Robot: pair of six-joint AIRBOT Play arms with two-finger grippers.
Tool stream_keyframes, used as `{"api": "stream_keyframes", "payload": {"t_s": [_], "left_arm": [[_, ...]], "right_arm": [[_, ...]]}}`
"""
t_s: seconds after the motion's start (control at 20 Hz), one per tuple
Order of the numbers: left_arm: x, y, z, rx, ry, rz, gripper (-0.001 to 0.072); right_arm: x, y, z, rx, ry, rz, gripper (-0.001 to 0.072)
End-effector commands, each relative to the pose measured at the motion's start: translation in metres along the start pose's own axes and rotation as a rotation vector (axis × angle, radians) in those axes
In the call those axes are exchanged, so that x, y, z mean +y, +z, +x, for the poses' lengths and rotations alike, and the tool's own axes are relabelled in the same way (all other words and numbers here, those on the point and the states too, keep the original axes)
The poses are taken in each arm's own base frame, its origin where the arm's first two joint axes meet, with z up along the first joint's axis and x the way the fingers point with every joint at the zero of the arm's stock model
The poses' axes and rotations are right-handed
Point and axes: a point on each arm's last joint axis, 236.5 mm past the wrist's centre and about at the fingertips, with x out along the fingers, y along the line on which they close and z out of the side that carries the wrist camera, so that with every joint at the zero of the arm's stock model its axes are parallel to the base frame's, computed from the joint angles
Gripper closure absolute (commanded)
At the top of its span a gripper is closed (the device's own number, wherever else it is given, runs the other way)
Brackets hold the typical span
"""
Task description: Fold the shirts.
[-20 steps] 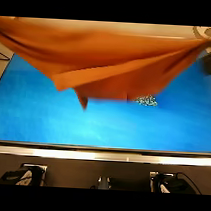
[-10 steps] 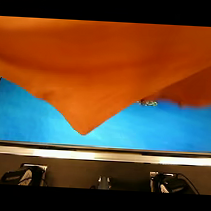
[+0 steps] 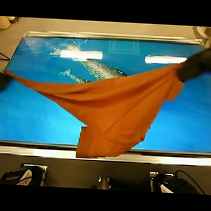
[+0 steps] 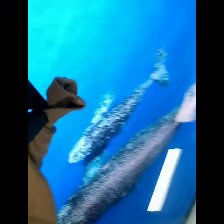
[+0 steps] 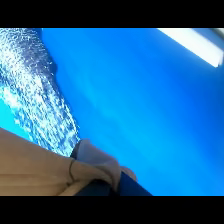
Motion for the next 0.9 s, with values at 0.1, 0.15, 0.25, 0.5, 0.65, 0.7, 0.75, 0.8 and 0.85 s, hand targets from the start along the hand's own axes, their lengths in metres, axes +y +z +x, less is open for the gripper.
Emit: {"api": "stream_keyframes", "payload": {"t_s": [0.1, 0.15, 0.25, 0.5, 0.65, 0.7, 0.75, 0.8, 0.85], "left_arm": [[0.062, -0.139, 0.071, 0.343, 0.066, -0.193, 0.0681], [0.068, -0.152, 0.073, 0.372, 0.075, -0.207, 0.0681], [0.074, -0.165, 0.078, 0.390, 0.086, -0.223, 0.0681], [0.070, -0.160, 0.083, 0.354, 0.060, -0.255, 0.0681], [0.069, -0.160, 0.083, 0.354, 0.053, -0.233, 0.0681], [0.068, -0.160, 0.082, 0.356, 0.051, -0.222, 0.0681], [0.068, -0.160, 0.081, 0.360, 0.048, -0.215, 0.0681], [0.067, -0.160, 0.080, 0.365, 0.046, -0.210, 0.0680], [0.065, -0.161, 0.079, 0.374, 0.044, -0.207, 0.0681]], "right_arm": [[0.094, 0.034, 0.178, -0.020, 0.246, 0.188, 0.0695], [0.121, 0.027, 0.197, 0.017, 0.331, 0.232, 0.0696], [0.165, 0.011, 0.220, 0.101, 0.471, 0.305, 0.0696], [0.176, -0.015, 0.207, 0.164, 0.543, 0.055, 0.0093], [0.121, -0.050, 0.173, 0.294, 0.393, -0.114, 0.0139], [0.108, -0.056, 0.164, 0.309, 0.388, -0.091, 0.0182], [0.096, -0.069, 0.155, 0.344, 0.405, -0.048, 0.0229], [0.089, -0.087, 0.148, 0.400, 0.433, -0.002, 0.0231], [0.089, -0.113, 0.142, 0.478, 0.488, 0.044, 0.0243]]}}
